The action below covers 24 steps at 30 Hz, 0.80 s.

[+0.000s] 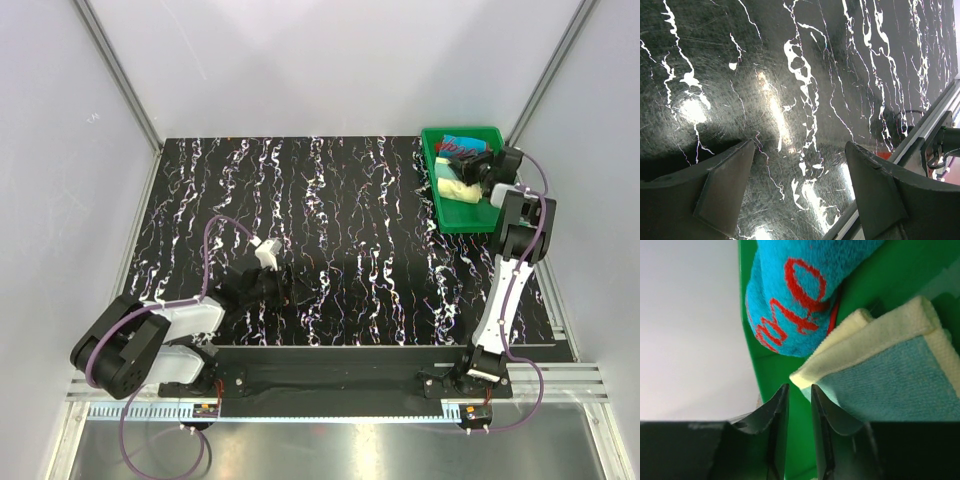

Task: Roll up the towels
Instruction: Place the rolled towel into the container

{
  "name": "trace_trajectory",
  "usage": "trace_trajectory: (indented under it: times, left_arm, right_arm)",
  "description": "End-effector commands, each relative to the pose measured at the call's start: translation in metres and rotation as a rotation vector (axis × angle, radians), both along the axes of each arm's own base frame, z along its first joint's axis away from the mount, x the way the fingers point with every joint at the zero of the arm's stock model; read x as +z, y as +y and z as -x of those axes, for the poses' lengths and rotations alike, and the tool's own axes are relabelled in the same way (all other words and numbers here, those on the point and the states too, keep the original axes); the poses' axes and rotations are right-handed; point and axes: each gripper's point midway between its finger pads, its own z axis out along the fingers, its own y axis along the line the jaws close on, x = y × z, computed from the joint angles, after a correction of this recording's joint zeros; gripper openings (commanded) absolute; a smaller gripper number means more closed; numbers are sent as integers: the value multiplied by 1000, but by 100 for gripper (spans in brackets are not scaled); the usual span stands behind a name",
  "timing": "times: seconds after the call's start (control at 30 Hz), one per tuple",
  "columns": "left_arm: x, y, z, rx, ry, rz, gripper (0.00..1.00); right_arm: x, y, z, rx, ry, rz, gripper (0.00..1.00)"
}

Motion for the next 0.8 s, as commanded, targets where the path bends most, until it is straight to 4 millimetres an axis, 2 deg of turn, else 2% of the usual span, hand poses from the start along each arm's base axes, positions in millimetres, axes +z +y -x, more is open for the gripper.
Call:
trace_trajectory:
  times: [0.0,0.1,0.27,0.43,0.77]
  left_arm:
    - [-21,11,4,18,47,-87,80]
    - [-22,11,4,17,48,-89,80]
    - [-22,11,4,18,51,-93,80]
    - [-22,11,3,17,49,-93,80]
    - [-21,11,4,18,45,-90,81]
  right_arm:
    - [0,8,3,-20,-27,51,30]
    - [-14,13,8,-18,-6,51,29]
    - [-9,16,7,-5,-15,80,28]
    - [15,15,2,13,-57,136,28]
    - [100,9,-16,41,-180,263,36]
